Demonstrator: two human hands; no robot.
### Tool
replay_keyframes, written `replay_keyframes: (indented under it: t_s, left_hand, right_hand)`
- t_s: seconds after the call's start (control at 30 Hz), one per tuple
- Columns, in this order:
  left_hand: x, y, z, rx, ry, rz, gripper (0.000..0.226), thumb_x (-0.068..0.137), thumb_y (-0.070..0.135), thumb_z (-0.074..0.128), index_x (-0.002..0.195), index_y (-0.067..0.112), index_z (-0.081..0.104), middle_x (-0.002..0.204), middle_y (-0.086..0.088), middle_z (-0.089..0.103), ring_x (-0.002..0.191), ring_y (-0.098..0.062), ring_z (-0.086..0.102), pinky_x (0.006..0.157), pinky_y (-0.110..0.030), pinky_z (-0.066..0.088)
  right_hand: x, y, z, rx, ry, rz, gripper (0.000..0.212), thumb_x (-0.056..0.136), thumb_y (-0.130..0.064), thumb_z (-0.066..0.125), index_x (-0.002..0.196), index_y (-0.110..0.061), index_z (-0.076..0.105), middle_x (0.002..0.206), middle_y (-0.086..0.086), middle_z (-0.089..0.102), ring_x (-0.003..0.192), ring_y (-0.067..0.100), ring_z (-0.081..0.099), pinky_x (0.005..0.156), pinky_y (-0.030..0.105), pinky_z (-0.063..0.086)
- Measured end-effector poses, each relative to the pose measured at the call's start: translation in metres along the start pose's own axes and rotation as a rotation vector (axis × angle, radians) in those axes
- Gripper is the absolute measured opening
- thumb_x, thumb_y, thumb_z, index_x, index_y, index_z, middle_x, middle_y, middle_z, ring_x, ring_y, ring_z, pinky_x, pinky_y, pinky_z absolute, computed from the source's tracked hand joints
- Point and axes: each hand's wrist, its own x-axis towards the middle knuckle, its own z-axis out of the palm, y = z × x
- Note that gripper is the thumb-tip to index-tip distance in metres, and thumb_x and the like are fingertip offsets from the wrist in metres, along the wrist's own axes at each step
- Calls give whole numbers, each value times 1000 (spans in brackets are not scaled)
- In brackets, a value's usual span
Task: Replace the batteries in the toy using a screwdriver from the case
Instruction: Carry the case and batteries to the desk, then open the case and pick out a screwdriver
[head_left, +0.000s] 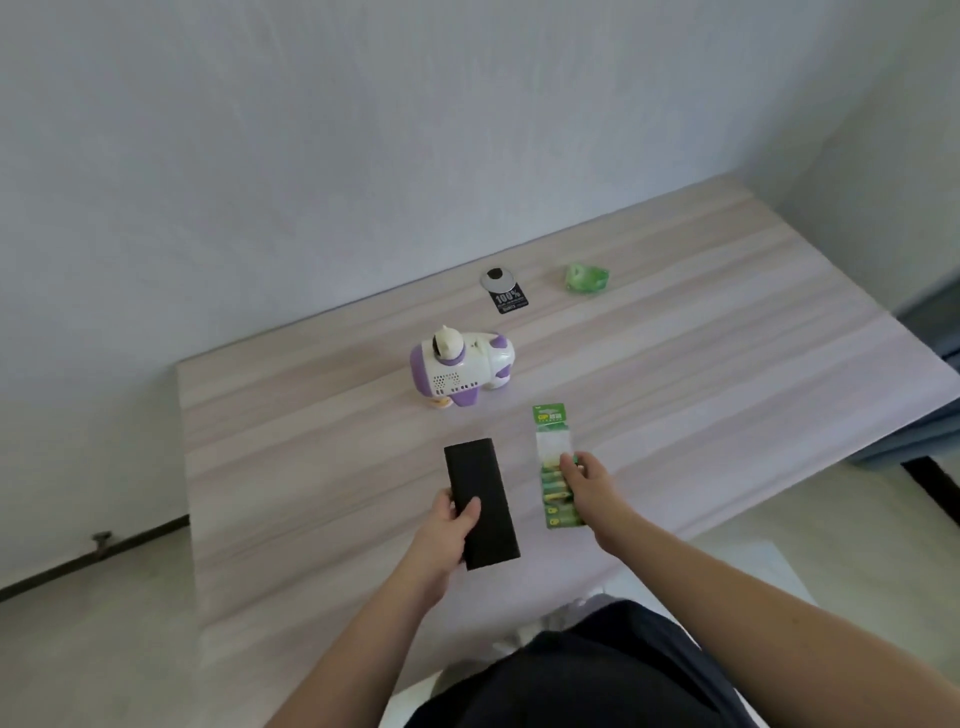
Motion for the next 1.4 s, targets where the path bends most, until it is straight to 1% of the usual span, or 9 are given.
replay_keyframes:
  t_s: [0.13,0.27,0.33,0.5,0.73,0.9,1.03,1.13,1.4]
  left_hand:
    - [15,-4,4,57,10,-49,29,97,22,57,124,16,47,118,-9,64,103,-25,64,73,-35,55]
    - [20,-7,22,2,95,-89,25,97,17,57,121,15,49,111,-7,65,97,-24,65,71,-37,55]
    - [28,-8,30,-18,126,-101,28,96,18,59,122,15,50,114,-8,66,100,-26,66,73,-38,55]
    - [41,-5,46,-57,180,-123,26,95,17,61,118,20,52,115,-5,65,102,-24,65,74,-38,54]
    - [46,-6,54,-58,250,-90,29,94,16,62,121,20,53,117,-5,65,103,-23,64,73,-35,52]
    - [43,-6,61,34,254,-71,32,95,17,61,126,18,52,118,-4,63,101,-19,63,66,-26,50]
    - [44,-13,68,58,299,-22,34,94,11,60,128,10,53,121,-7,64,103,-18,64,77,-23,53]
    - [44,-16,72,50,343,-32,38,92,12,64,128,11,50,123,-9,63,107,-22,64,86,-33,55]
    - [37,-9,73,31,382,10,29,91,14,67,116,13,54,108,-6,68,92,-19,69,67,-27,56]
  right_hand:
    - [24,-2,-16,-126,0,-32,25,98,-42,47,104,-19,56,95,12,66,83,29,69,74,49,59]
    - [39,-13,-32,-326,6,-123,21,101,-32,44,111,-15,52,81,-2,57,68,11,57,51,25,43]
    - [50,-10,-39,-407,-19,-137,21,101,-31,44,113,-15,51,79,-5,55,66,8,53,49,23,38]
    - [70,-9,-51,-542,-36,-157,24,99,-34,47,113,-16,54,81,-5,58,67,11,56,53,26,41]
    - [89,-7,-62,-705,-81,-228,29,97,-38,49,110,-13,57,95,3,58,91,25,60,69,31,44]
    - [97,-6,-62,-680,-104,-286,33,95,-37,54,120,-15,53,113,3,50,93,20,56,74,29,44]
    - [104,-4,-68,-699,-95,-327,30,92,-38,59,113,-17,54,105,0,51,90,18,56,74,28,44]
    - [106,-2,-70,-711,-90,-333,31,90,-40,61,110,-18,55,101,-1,51,84,16,52,71,27,42]
    - [106,-19,-79,-764,-114,-285,40,95,-40,50,127,-17,46,121,5,52,100,24,58,74,31,43]
